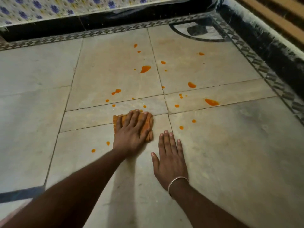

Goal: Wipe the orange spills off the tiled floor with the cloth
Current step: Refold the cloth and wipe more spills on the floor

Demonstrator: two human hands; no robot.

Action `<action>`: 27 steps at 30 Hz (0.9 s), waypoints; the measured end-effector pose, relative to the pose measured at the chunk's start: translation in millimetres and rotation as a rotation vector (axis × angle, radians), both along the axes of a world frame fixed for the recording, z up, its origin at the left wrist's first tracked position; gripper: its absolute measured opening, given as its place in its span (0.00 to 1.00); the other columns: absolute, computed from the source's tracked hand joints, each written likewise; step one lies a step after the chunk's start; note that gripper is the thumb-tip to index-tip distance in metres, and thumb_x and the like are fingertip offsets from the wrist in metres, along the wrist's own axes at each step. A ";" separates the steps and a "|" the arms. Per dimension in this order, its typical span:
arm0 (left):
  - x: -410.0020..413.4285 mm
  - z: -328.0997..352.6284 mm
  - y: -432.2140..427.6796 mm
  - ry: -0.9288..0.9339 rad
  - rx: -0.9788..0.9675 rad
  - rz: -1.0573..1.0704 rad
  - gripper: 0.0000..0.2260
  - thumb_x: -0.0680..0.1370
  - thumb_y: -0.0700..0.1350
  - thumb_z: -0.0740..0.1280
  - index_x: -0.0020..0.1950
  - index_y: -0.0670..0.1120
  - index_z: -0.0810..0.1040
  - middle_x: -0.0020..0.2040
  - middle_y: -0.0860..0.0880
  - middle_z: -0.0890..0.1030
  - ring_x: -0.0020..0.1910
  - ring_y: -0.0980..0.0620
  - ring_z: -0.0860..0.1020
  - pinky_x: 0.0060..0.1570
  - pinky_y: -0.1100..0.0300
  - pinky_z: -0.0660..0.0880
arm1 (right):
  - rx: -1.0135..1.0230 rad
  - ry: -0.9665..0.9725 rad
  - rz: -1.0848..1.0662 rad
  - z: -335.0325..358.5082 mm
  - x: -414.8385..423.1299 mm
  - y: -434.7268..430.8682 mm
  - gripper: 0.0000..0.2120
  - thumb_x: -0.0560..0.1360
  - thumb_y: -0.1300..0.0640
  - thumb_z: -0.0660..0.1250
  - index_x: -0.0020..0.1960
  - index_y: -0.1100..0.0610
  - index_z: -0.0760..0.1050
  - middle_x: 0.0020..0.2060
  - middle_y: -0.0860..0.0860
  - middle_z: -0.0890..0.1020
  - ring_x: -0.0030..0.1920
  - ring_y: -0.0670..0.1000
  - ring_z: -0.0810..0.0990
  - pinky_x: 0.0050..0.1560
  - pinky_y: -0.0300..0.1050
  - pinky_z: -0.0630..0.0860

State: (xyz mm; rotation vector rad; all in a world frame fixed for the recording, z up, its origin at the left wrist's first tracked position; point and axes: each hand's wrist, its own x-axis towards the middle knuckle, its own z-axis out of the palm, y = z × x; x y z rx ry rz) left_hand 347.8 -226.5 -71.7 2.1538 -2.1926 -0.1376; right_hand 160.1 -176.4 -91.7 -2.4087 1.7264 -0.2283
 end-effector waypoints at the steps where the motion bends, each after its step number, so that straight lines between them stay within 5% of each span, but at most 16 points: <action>1: -0.5 0.4 4.5 0.016 -0.007 0.090 0.31 0.83 0.67 0.37 0.85 0.59 0.44 0.86 0.50 0.48 0.85 0.48 0.45 0.80 0.38 0.42 | 0.003 0.004 -0.002 0.4 -0.3 -0.6 0.34 0.82 0.42 0.48 0.81 0.61 0.50 0.81 0.58 0.50 0.81 0.56 0.46 0.78 0.60 0.51; 5: -35.1 -4.1 46.5 -0.029 0.026 0.290 0.33 0.83 0.64 0.45 0.85 0.54 0.41 0.86 0.44 0.46 0.85 0.43 0.45 0.79 0.35 0.40 | 0.004 0.020 0.001 0.4 1.6 -0.3 0.33 0.81 0.43 0.47 0.80 0.61 0.51 0.80 0.58 0.50 0.81 0.56 0.46 0.78 0.60 0.50; 11: -16.0 -0.7 19.4 -0.027 0.057 0.037 0.31 0.83 0.66 0.41 0.84 0.59 0.38 0.86 0.49 0.42 0.84 0.46 0.41 0.79 0.37 0.40 | -0.018 0.026 0.010 2.6 0.6 0.0 0.33 0.81 0.44 0.46 0.80 0.61 0.52 0.80 0.58 0.52 0.81 0.55 0.47 0.78 0.59 0.49; 18: -6.1 0.3 78.6 0.011 0.038 0.389 0.34 0.82 0.65 0.37 0.85 0.52 0.39 0.86 0.44 0.43 0.84 0.43 0.41 0.79 0.35 0.37 | -0.012 0.011 -0.013 1.9 2.7 0.5 0.33 0.81 0.44 0.46 0.80 0.61 0.52 0.80 0.58 0.52 0.81 0.55 0.49 0.79 0.59 0.49; 24: -18.0 -2.4 46.9 -0.009 0.044 0.143 0.33 0.82 0.67 0.41 0.85 0.56 0.42 0.86 0.47 0.45 0.84 0.46 0.42 0.79 0.37 0.39 | -0.022 0.032 0.003 1.0 2.1 0.2 0.32 0.81 0.44 0.46 0.80 0.61 0.53 0.80 0.59 0.53 0.81 0.56 0.50 0.79 0.59 0.50; 27: 24.2 5.8 38.8 -0.005 0.073 0.209 0.35 0.80 0.67 0.39 0.85 0.56 0.42 0.86 0.47 0.47 0.85 0.45 0.44 0.79 0.36 0.40 | -0.017 0.036 0.001 0.9 0.5 1.2 0.33 0.81 0.43 0.43 0.81 0.61 0.51 0.80 0.58 0.52 0.81 0.56 0.48 0.79 0.59 0.48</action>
